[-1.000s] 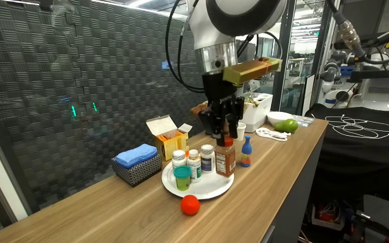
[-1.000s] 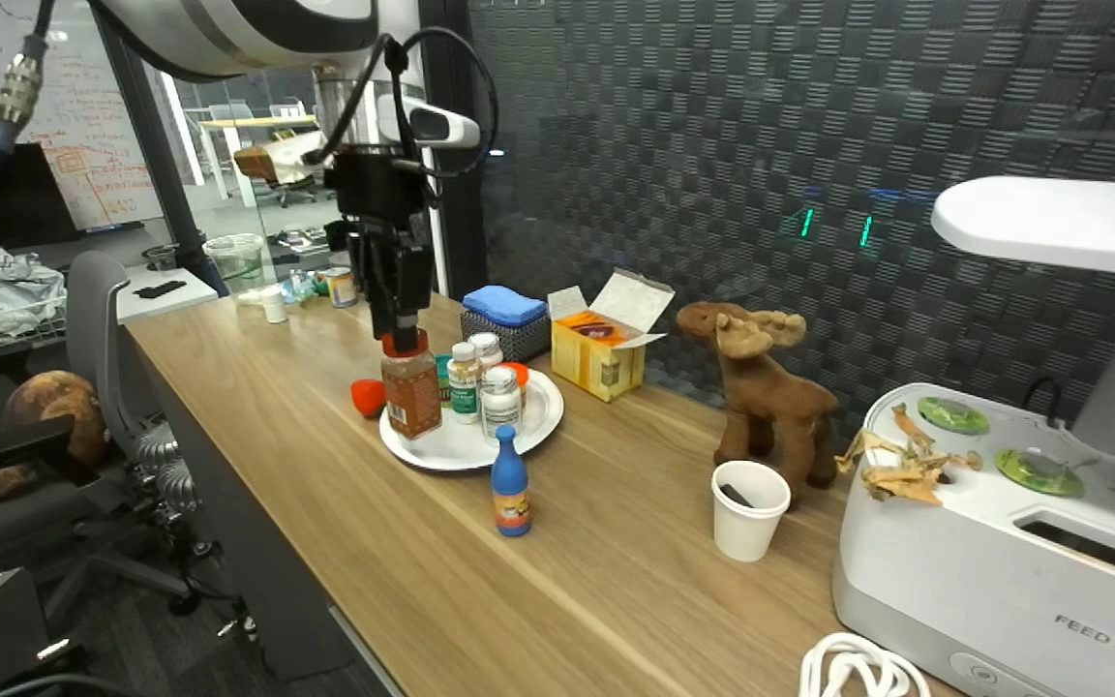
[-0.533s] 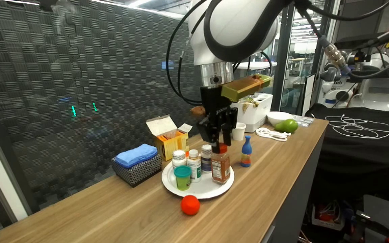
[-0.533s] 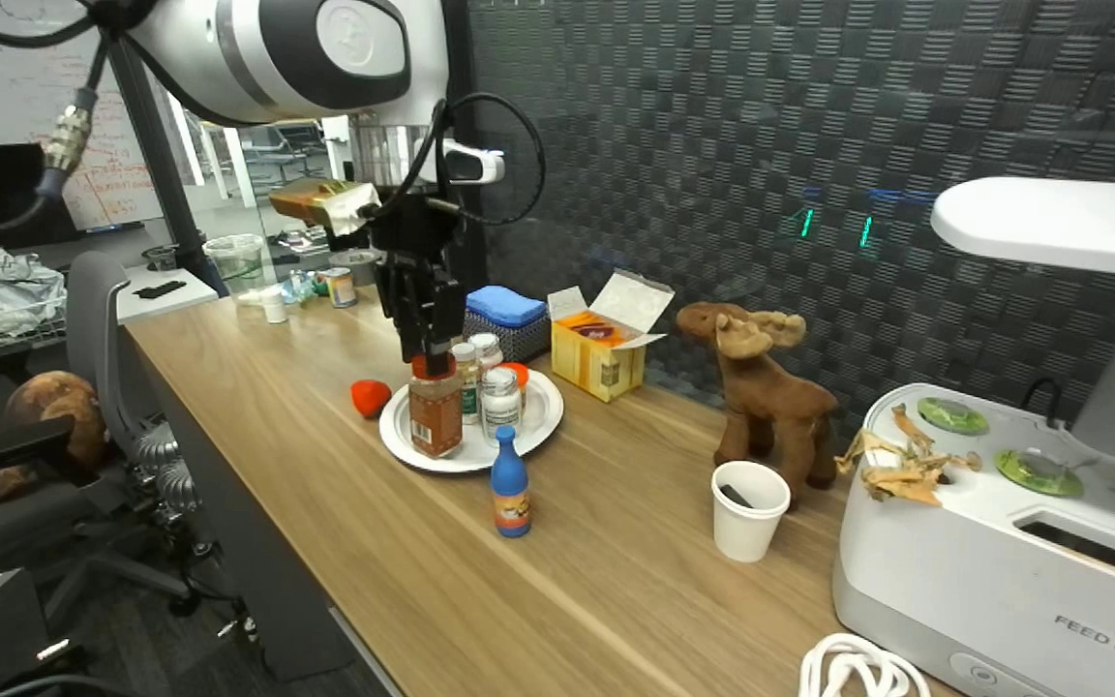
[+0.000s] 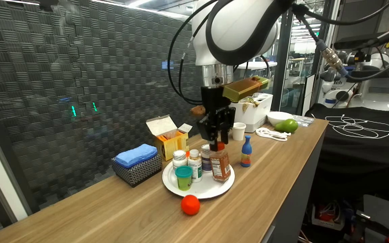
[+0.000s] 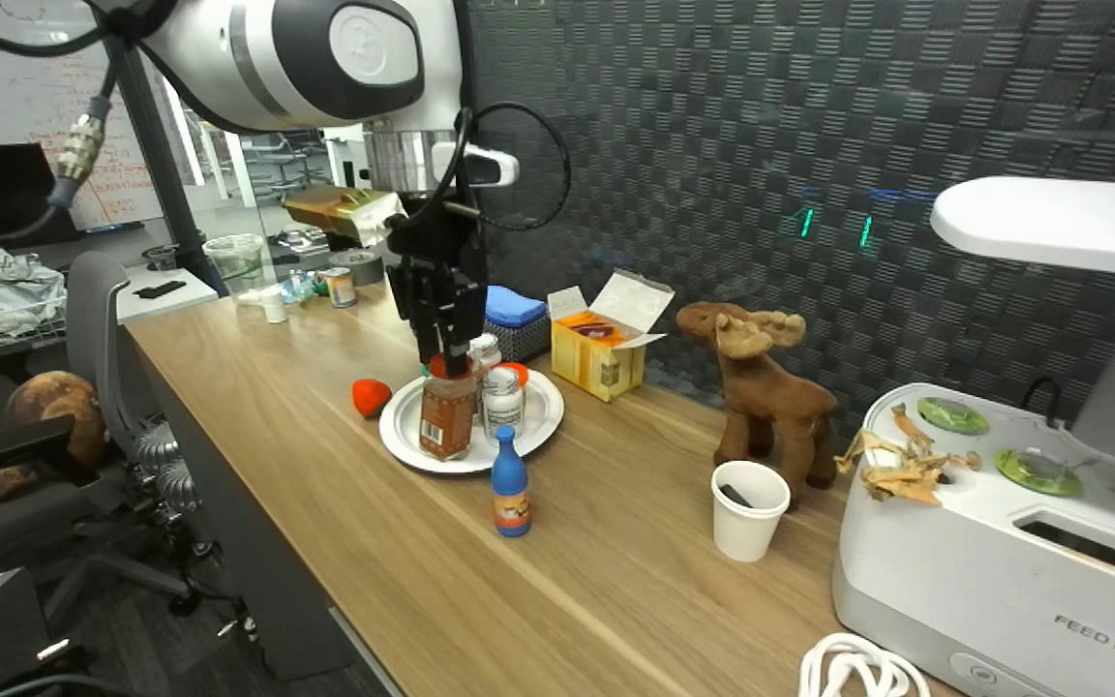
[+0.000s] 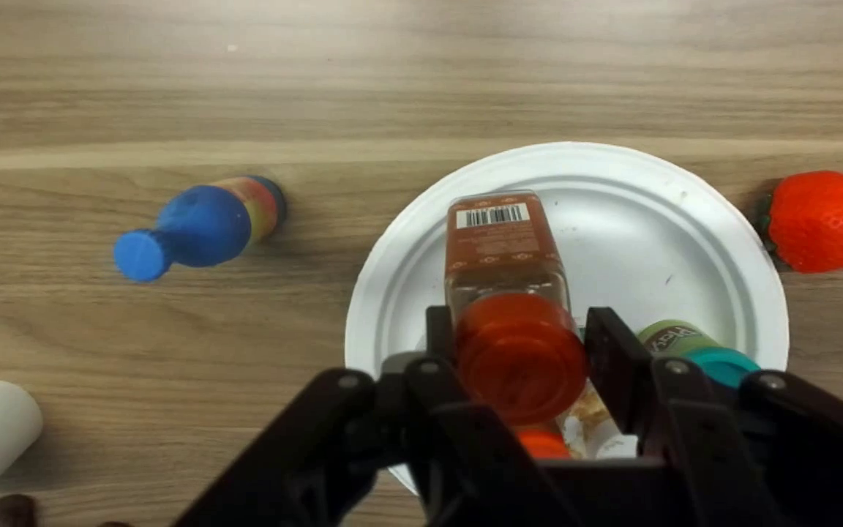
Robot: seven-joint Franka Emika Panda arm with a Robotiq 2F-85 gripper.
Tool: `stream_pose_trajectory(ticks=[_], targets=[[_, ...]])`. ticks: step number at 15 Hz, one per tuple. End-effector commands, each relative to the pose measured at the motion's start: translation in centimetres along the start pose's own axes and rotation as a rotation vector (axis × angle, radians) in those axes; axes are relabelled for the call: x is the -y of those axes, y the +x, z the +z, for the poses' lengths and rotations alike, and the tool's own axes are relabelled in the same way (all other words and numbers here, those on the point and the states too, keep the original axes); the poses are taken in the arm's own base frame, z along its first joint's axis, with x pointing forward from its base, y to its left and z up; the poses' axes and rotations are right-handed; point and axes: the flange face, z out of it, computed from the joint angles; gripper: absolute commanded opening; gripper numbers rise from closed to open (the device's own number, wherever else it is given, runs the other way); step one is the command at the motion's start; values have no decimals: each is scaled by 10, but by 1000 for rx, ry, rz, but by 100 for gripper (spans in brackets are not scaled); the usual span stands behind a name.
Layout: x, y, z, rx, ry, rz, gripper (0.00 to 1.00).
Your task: Pick up all the objects surrounding the white plate and arrange them on the plate
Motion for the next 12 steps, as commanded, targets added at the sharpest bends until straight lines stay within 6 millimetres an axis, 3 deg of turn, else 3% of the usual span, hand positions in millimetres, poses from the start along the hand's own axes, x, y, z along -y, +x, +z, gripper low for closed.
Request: stream_pose_trajectory(ticks=[1,12], targets=[[-1,8,-5,-28,17,-21,23],[5,12,-8,-38,24,-37,23]])
